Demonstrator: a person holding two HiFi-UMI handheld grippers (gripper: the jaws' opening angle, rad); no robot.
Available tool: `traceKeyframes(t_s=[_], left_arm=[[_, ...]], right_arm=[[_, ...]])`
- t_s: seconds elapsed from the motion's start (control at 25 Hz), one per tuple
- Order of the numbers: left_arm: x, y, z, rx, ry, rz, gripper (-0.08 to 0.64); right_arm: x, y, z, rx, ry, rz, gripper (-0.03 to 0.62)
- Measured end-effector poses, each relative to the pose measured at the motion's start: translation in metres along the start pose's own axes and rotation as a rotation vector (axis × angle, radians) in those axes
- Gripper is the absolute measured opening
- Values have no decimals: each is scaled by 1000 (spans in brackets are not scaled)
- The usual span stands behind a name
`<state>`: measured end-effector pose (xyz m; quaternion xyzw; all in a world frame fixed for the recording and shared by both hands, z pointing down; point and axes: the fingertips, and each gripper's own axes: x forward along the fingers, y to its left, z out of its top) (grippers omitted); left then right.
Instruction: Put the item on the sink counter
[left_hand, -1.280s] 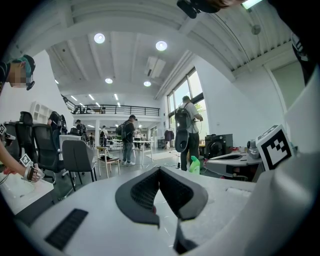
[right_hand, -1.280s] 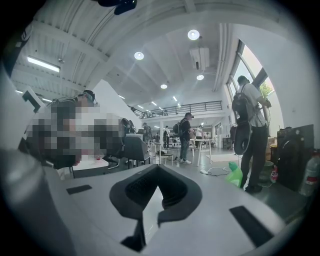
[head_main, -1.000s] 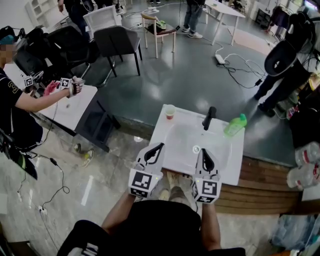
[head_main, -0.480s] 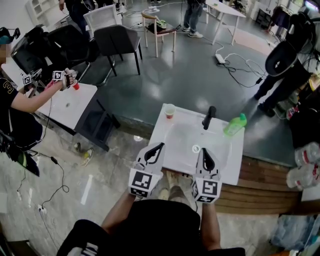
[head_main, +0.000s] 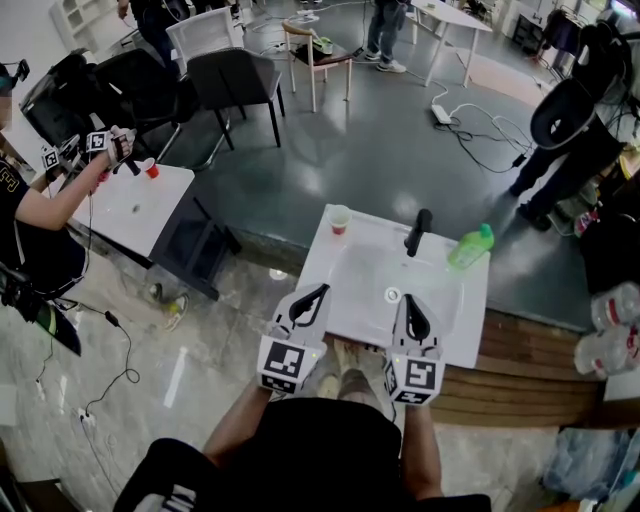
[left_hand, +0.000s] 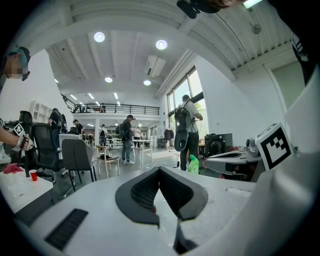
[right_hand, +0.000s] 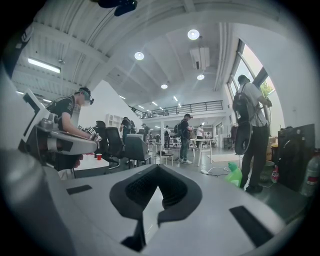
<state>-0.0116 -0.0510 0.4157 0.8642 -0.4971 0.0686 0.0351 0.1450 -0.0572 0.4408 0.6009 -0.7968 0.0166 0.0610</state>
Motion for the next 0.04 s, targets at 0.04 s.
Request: traceKeyframes(t_s=[0.04], left_arm=[[0, 0, 0, 0, 0, 0, 2]], right_arm=[[0, 0, 1, 0, -1, 0, -2]])
